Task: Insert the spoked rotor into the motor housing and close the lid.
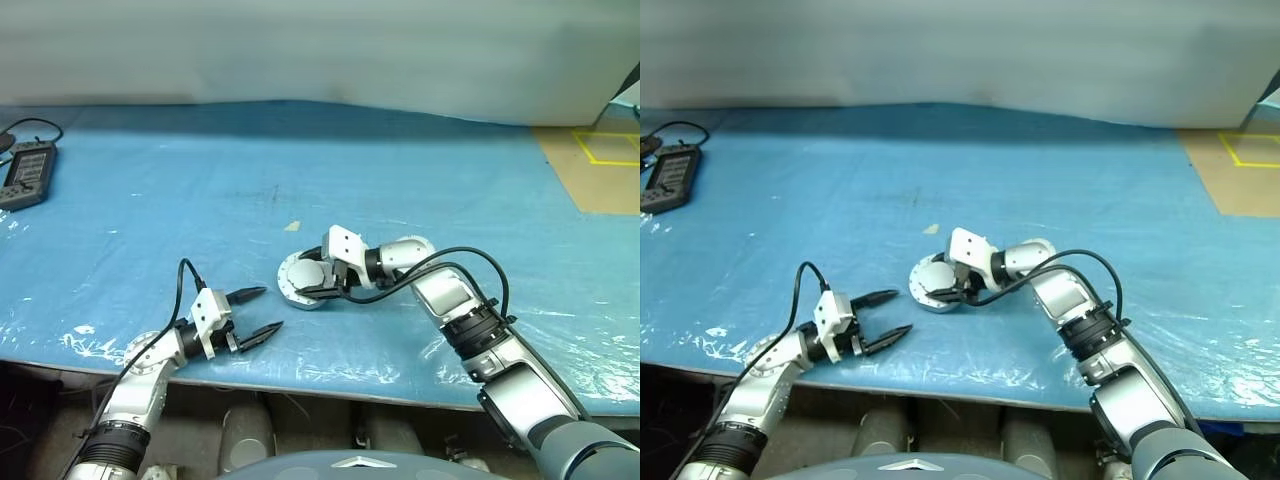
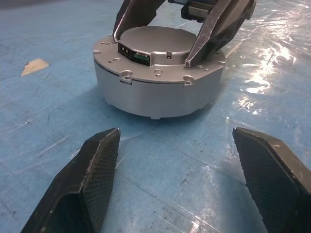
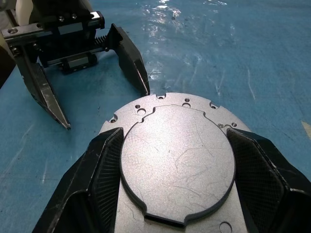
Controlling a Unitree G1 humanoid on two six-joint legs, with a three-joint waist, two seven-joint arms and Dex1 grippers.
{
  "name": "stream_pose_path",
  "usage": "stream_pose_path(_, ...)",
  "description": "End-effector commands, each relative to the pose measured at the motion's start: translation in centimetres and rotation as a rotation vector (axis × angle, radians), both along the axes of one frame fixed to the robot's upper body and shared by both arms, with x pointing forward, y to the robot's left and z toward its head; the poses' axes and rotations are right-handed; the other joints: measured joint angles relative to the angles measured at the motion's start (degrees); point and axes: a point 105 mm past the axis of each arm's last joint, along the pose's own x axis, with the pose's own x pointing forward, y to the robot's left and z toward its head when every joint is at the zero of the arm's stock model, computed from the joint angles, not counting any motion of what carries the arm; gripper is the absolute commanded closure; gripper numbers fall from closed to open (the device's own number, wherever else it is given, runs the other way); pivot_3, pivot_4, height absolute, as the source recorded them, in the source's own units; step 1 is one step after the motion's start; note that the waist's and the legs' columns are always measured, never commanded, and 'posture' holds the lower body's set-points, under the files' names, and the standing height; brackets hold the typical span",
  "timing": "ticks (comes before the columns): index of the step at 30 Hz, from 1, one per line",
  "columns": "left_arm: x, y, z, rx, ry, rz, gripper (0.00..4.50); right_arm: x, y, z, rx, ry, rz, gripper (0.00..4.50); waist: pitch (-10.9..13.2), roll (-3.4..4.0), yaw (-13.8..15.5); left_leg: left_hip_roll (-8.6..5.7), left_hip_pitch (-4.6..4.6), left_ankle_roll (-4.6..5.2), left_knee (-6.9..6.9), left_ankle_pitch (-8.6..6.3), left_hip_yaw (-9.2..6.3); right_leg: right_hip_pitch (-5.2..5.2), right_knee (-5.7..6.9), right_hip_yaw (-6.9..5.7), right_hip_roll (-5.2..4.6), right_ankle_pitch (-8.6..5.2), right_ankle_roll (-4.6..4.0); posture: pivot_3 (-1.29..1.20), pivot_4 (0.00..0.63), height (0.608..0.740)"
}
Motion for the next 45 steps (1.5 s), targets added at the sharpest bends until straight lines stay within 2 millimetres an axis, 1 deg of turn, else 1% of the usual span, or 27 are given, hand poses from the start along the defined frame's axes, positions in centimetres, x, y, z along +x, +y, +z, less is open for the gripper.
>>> stream_pose_path(1, 1.1, 0.9, 1.5, -0.054, -0.005, 0.070, 0.61, -0.1, -1.5, -2.7, -0.108, 0.058, -0.035, 1.24, 0.0, -0.02, 0.0, 0.00, 0.01, 0.00, 0.00, 0.00, 0.00, 0.01, 0.00, 0.00, 0.00, 0.00, 0.00, 0.00, 0.150, 0.740)
stream_pose_path(5, 2.5, 1.2, 3.3, -0.153, -0.011, 0.127, 0.61, 0.0, -1.7, -2.7, -0.113, 0.056, -0.037, 1.24, 0.0, -0.07, 0.1, 0.00, 0.01, 0.00, 0.00, 0.00, -0.01, 0.01, 0.03, -0.01, 0.00, 0.00, 0.00, 0.00, 0.150, 0.740)
stream_pose_path(8, 2.9, 1.1, 3.9, -0.167, -0.014, 0.120, 1.22, 0.0, -1.6, -2.7, -0.114, 0.054, -0.039, 1.27, -0.1, -0.10, 0.1, -0.01, 0.01, 0.00, 0.01, 0.00, -0.01, 0.03, 0.03, 0.00, 0.00, 0.01, -0.01, 0.00, 0.150, 0.740)
stream_pose_path(10, 2.8, 0.7, 4.1, -0.164, -0.019, 0.096, 1.83, 0.0, -1.6, -2.7, -0.113, 0.052, -0.041, 1.27, -0.1, -0.11, 0.0, -0.01, 0.01, 0.00, 0.01, 0.00, -0.01, 0.02, 0.02, 0.00, 0.00, 0.01, -0.01, 0.00, 0.150, 0.740)
stream_pose_path(17, 2.6, -0.2, 4.2, -0.157, -0.017, 0.040, 4.34, 0.1, -1.8, -2.7, -0.109, 0.046, -0.053, 1.27, -0.1, -0.12, 0.0, 0.00, 0.00, 0.00, 0.01, 0.00, -0.01, 0.02, 0.00, -0.01, 0.00, 0.00, 0.00, 0.00, 0.150, 0.740)
stream_pose_path(18, 2.6, -0.3, 4.2, -0.159, -0.015, 0.033, 4.43, 0.1, -1.8, -2.7, -0.109, 0.045, -0.055, 1.27, -0.1, -0.12, 0.0, 0.00, 0.00, 0.00, 0.01, 0.00, -0.01, 0.02, 0.00, -0.01, 0.00, 0.00, 0.00, 0.00, 0.150, 0.740)
stream_pose_path(24, 2.7, -0.9, 4.6, -0.174, -0.019, 0.016, 4.43, 0.1, -1.8, -2.6, -0.105, 0.040, -0.061, 1.27, -0.1, -0.12, 0.1, 0.00, 0.00, 0.00, 0.01, 0.00, -0.02, 0.02, 0.00, -0.01, 0.01, 0.00, 0.00, 0.00, 0.150, 0.740)
stream_pose_path(28, 2.4, -1.3, 4.3, -0.172, 0.013, -0.017, 4.43, 0.2, -1.9, -2.6, -0.104, 0.037, -0.064, 1.27, -0.1, -0.12, 0.0, 0.00, 0.00, 0.00, 0.00, 0.00, -0.02, 0.02, -0.01, -0.01, 0.00, 0.00, 0.00, 0.00, 0.150, 0.740)
stream_pose_path(32, 1.5, -1.5, 3.1, -0.108, 0.040, -0.056, 4.43, 0.2, -2.0, -2.6, -0.106, 0.035, -0.066, 1.27, -0.1, -0.12, 0.0, 0.00, -0.01, 0.00, 0.00, 0.00, -0.02, 0.02, -0.02, -0.01, 0.01, 0.00, 0.00, 0.00, 0.150, 0.740)
stream_pose_path(36, 1.3, -1.4, 1.9, -0.049, 0.051, -0.057, 4.43, 0.2, -2.0, -2.5, -0.107, 0.033, -0.067, 1.27, -0.1, -0.12, 0.2, -0.01, -0.02, 0.00, 0.00, 0.00, -0.02, 0.04, -0.05, -0.01, -0.01, -0.03, 0.04, 0.00, 0.150, 0.740)
stream_pose_path(38, 1.2, -1.5, 1.2, -0.010, 0.051, -0.066, 4.43, 0.2, -2.0, -2.4, -0.104, 0.030, -0.066, 1.27, -0.1, -0.12, 0.2, -0.03, -0.01, 0.00, 0.00, -0.01, -0.03, 0.04, -0.04, 0.01, -0.03, -0.13, 0.22, 0.00, 0.150, 0.740)
stream_pose_path(41, 1.3, -1.5, 1.0, -0.006, 0.044, -0.057, 4.43, 0.2, -2.0, -2.3, -0.102, 0.028, -0.067, 1.27, -0.1, -0.12, 0.2, -0.03, -0.01, 0.00, 0.00, -0.01, -0.05, 0.05, -0.04, 0.00, -0.03, -0.20, 0.34, 0.00, 0.150, 0.740)
stream_pose_path(45, 1.6, -1.5, 0.8, -0.003, 0.037, -0.048, 4.43, 0.2, -2.1, -2.3, -0.103, 0.027, -0.068, 1.27, -0.1, -0.11, 0.3, -0.03, -0.01, 0.00, 0.00, 0.00, -0.05, 0.07, -0.04, 0.01, -0.05, -0.15, 0.25, 0.00, 0.150, 0.740)
